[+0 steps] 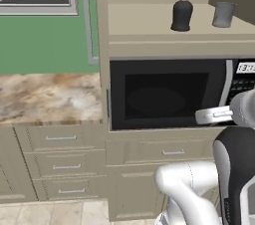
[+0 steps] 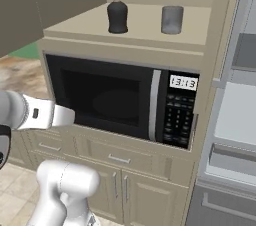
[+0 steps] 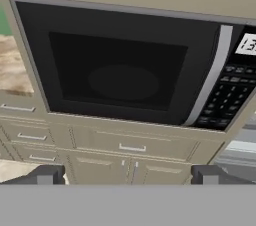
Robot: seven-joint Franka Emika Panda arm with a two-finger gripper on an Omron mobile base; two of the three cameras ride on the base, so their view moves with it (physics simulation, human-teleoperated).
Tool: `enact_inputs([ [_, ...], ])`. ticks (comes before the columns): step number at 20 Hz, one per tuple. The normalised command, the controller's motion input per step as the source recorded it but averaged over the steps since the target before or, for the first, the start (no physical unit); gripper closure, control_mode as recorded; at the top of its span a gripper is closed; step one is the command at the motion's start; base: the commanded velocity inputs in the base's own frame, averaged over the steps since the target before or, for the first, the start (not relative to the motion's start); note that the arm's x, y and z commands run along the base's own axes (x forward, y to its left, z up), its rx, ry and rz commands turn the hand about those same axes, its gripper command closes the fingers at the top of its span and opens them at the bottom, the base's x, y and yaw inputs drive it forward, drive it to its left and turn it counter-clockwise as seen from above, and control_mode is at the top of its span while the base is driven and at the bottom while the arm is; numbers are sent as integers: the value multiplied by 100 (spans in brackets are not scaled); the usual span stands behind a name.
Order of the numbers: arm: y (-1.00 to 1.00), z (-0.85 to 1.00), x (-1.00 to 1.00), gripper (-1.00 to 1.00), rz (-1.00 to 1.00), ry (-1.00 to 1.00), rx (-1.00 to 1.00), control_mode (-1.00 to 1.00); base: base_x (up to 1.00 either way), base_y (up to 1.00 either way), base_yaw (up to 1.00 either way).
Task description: There is a bowl on the dining counter. Grab a lemon wedge from the fridge and place it in the bowl. Then get the liquor bottle and glass cup from the cabinet and place them next to the bowl.
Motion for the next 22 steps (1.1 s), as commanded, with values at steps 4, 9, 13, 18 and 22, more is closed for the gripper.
enact_inputs([
  [4,0,0,0,-100,0,0,0,100,29,-18,-6],
  [9,0,7,-1,-100,-1,-13,0,-100,5,0,-4],
  [13,-11,54,-9,-100,0,-44,0,-100,0,0,0],
  [18,-15,76,-21,-100,0,-42,0,-100,0,0,0],
  [22,-1,90,-5,-100,0,-39,0,-100,0,0,0],
])
